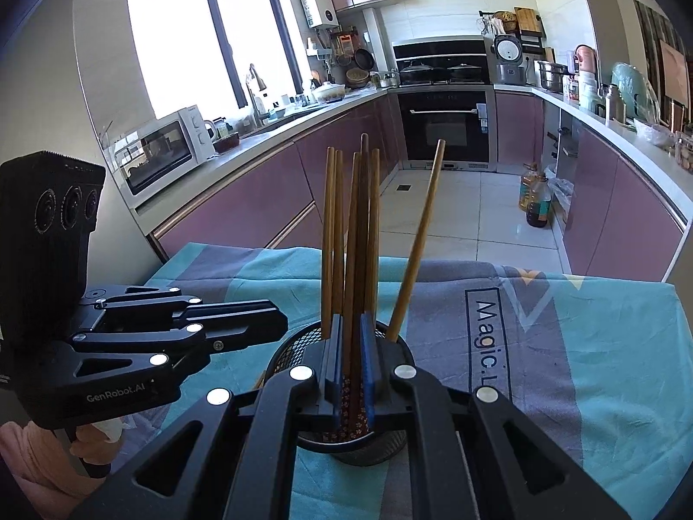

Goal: Organize utensils
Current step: 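Open both tools and withdraw them from the mesh cup, then move both open tools over the loose chopsticks on the cloth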

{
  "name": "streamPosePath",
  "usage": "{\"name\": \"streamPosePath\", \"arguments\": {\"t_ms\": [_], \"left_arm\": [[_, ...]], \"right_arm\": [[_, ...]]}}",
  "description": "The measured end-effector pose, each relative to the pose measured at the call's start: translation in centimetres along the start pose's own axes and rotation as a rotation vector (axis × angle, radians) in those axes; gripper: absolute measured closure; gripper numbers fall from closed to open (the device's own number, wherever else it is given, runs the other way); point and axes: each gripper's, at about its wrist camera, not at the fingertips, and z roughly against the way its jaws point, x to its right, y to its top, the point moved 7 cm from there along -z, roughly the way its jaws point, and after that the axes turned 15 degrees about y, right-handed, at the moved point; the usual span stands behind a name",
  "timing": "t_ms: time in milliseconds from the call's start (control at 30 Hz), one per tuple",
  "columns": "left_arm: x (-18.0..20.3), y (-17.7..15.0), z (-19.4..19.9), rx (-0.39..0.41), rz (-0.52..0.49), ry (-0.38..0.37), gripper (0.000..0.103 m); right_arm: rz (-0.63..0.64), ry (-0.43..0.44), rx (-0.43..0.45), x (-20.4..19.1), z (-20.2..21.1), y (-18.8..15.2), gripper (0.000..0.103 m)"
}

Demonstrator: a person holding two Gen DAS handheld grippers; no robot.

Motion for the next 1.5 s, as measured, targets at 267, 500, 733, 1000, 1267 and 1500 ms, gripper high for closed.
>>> {"name": "streamPosePath", "arguments": {"t_ms": [267, 500, 733, 1000, 1267, 1500], "left_arm": [[-2.5, -1.4, 4.6, 0.127, 0.041, 0.065, 0.069], [-6.5, -4.4, 7.3, 0.144, 0.094, 0.151, 0.051], [-8.8, -8.3, 8.5, 0.14, 0.111, 0.244, 0.037], [-9.0, -13.4, 7.0, 0.05, 0.105, 0.262, 0.036], [-7.5, -16.9, 4.4, -0.058, 0.073, 0.246, 0.037], [-6.8, -18.4, 2.7, -0.116, 0.047, 0.227, 0.038]], "right_arm": [[0.025, 0.055, 0.044, -2.0, 1.8, -0.8, 0.079], [0.069, 0.126, 0.039, -4.9, 2.6, -3.0, 0.065], [0.061, 0.148, -0.037, -6.3, 0.4, -6.4, 0.06], [0.019, 0.164, -0.146, -7.1, -3.2, -10.3, 0.058], [0.003, 0.135, -0.195, -7.2, -4.8, -11.4, 0.058], [-0.024, 0.124, -0.203, -6.7, -5.1, -11.8, 0.058]]}}
